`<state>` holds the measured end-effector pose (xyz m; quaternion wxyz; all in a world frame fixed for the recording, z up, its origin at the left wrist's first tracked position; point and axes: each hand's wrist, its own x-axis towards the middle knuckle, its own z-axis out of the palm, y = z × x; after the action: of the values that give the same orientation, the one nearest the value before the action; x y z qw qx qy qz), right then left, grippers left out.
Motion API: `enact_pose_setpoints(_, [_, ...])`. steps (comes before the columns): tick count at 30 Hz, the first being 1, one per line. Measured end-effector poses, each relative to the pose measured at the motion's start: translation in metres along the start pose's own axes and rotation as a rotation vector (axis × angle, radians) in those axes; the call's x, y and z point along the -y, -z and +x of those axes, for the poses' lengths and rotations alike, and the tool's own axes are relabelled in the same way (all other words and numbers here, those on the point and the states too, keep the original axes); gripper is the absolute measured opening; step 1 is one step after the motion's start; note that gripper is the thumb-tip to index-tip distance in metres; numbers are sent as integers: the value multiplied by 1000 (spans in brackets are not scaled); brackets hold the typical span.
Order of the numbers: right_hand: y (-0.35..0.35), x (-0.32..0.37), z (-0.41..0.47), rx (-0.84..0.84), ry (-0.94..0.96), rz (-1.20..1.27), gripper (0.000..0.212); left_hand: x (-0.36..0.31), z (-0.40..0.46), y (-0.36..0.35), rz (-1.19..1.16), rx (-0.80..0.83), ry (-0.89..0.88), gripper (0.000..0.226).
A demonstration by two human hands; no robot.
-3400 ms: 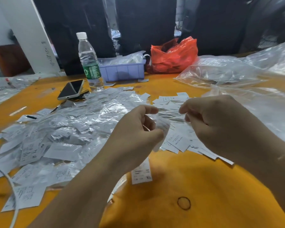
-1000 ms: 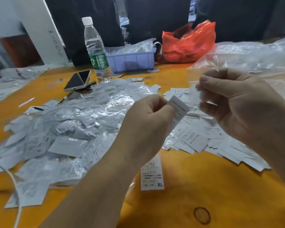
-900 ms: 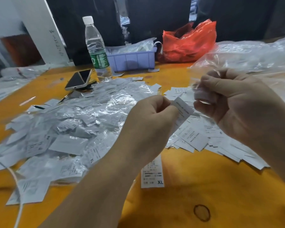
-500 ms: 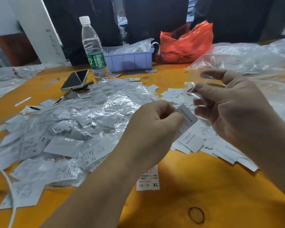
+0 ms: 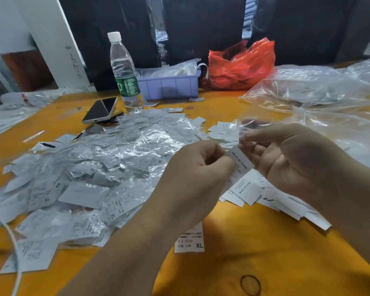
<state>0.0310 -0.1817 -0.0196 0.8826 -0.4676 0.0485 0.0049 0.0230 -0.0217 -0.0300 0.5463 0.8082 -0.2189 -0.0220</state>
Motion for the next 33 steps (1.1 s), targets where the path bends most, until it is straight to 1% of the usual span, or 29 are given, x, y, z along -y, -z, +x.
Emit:
enact_pose_setpoints(2, [1,0,-1,15,-49,-9,47,1,0,0,14,0,3,24])
enact_pose_setpoints(7, [0,-1,-3,20,-47,-99,34,3,1,1,17,-18,15,21])
enact_pose_setpoints(10, [-1,-1,-3,18,-22,-162,32,3,1,1,8,-5,19,21])
enact_pose_setpoints(14, [-1,-2,-3,51,24,-238,16,1,0,2,-17,-1,17,21])
enact_pose_setpoints(20, [-1,1,-4,33,140,-400,9,0,-1,1,36,-13,-24,25])
enact_pose_setpoints(25, [1,3,-5,4,242,-526,14,-2,-3,0,117,-30,-73,26])
enact_pose_setpoints(29, [1,3,-6,-8,292,-543,16,-3,-3,1,94,-42,-66,26])
enact_pose_setpoints(33, [0,2,-6,41,301,-558,17,-3,-2,2,87,-65,-55,26])
